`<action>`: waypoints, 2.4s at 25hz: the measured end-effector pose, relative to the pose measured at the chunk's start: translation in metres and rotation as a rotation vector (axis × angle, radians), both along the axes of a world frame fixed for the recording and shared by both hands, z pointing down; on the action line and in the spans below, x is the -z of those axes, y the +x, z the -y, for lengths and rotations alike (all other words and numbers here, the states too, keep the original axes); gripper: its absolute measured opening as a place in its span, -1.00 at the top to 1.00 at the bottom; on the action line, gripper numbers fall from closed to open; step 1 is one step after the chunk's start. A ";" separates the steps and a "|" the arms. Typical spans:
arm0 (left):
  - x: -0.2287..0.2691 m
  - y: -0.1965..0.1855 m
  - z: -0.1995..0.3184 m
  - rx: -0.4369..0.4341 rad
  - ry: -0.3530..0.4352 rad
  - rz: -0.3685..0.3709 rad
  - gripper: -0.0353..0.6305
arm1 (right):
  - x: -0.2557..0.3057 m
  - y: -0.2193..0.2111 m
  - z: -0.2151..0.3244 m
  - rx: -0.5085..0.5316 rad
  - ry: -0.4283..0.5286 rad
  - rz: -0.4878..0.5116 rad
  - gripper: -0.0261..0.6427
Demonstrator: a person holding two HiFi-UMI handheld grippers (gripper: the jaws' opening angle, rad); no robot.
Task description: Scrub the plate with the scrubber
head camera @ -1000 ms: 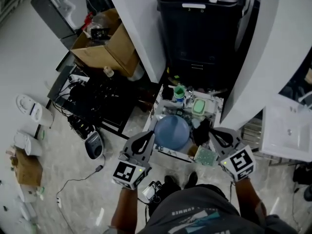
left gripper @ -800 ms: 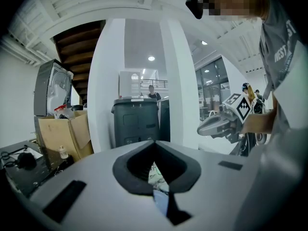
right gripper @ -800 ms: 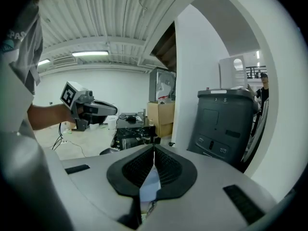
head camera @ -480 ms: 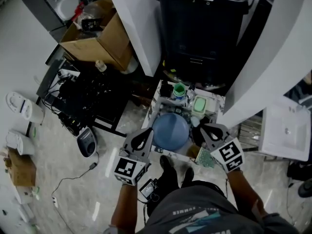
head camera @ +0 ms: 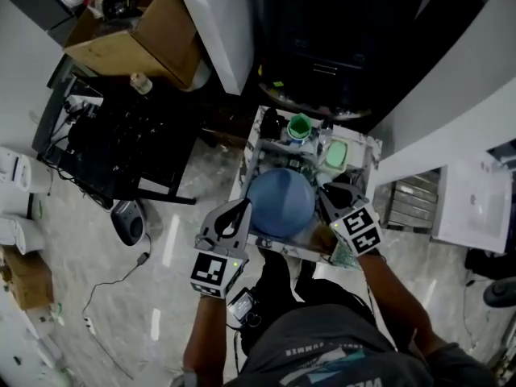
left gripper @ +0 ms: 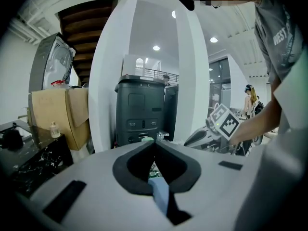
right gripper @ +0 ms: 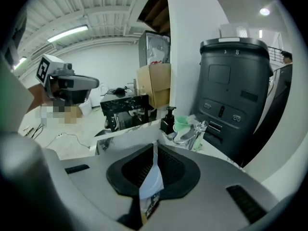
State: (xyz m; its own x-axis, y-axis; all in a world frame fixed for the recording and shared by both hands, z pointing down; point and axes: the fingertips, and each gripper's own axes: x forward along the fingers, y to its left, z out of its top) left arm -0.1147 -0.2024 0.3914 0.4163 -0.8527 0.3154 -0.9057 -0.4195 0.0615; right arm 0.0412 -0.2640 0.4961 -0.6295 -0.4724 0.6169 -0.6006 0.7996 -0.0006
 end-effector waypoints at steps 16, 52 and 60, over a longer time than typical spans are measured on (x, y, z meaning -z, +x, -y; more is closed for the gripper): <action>-0.078 -0.021 0.045 -0.044 -0.089 -0.033 0.89 | -0.183 -0.006 0.036 -0.129 -0.237 -0.146 0.73; -0.103 -0.046 0.057 0.015 -0.132 -0.046 0.89 | -0.205 0.003 0.044 -0.273 -0.413 -0.093 0.82; -0.100 -0.058 0.045 0.064 -0.140 -0.031 0.89 | -0.176 0.017 0.035 -0.351 -0.498 0.068 0.81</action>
State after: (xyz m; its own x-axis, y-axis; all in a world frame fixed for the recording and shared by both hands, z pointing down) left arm -0.1726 -0.2469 0.4919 0.3742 -0.8263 0.4210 -0.9269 -0.3466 0.1437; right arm 0.0587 -0.2991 0.6724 -0.5341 -0.3242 0.7808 -0.8136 0.4479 -0.3707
